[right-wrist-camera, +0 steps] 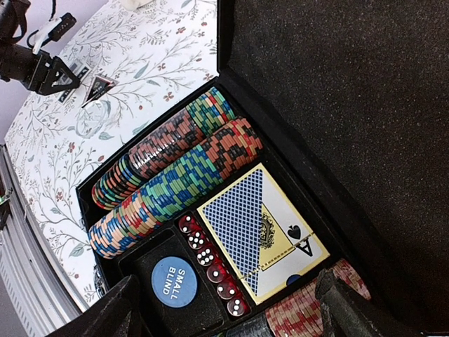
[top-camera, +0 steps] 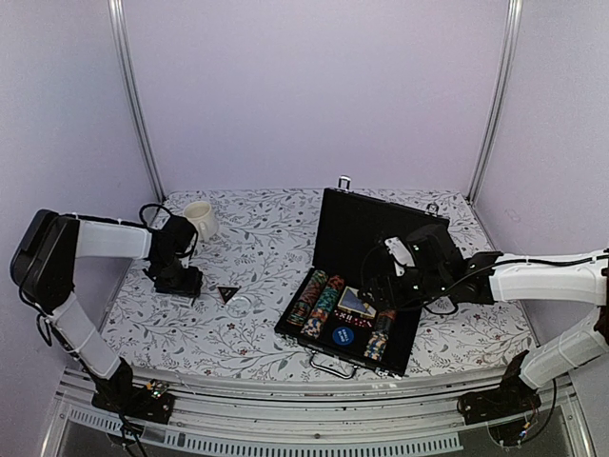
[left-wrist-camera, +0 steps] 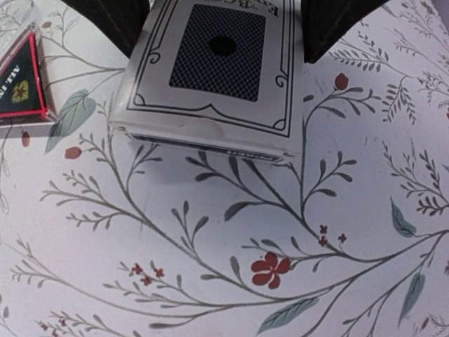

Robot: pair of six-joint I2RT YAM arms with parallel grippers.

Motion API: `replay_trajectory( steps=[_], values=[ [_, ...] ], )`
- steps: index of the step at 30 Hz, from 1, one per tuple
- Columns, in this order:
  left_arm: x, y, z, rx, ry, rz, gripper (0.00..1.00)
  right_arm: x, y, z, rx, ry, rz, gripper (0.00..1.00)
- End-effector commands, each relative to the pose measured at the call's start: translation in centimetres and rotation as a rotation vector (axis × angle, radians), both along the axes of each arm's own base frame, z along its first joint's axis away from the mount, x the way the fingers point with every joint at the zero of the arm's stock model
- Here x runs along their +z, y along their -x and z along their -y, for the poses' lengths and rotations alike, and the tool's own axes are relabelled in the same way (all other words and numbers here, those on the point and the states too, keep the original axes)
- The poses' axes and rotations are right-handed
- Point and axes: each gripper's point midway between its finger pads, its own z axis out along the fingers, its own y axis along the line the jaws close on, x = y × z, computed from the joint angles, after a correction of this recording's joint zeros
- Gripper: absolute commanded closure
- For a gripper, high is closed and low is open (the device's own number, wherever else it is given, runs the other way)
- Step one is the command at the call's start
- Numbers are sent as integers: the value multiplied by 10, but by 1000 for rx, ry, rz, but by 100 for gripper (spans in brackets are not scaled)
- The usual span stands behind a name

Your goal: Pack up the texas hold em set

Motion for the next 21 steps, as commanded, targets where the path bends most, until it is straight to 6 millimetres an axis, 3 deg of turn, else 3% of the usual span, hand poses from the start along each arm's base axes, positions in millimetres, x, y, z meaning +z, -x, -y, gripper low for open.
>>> replay_trajectory(
  steps=[1,6,9,14,21],
  values=[
    [10,19,3,63,42,-1,36,-1,-4,-4,1,-17,-1,13],
    [27,38,21,106,156,25,37,1,-5,-8,10,-25,0,13],
    [46,47,47,99,219,51,38,5,-5,-8,4,-36,-4,13],
    [86,57,120,72,393,124,39,22,-3,-14,-36,-117,-52,14],
    [154,54,236,66,735,306,38,68,31,-50,-3,-318,-55,14]
  ],
)
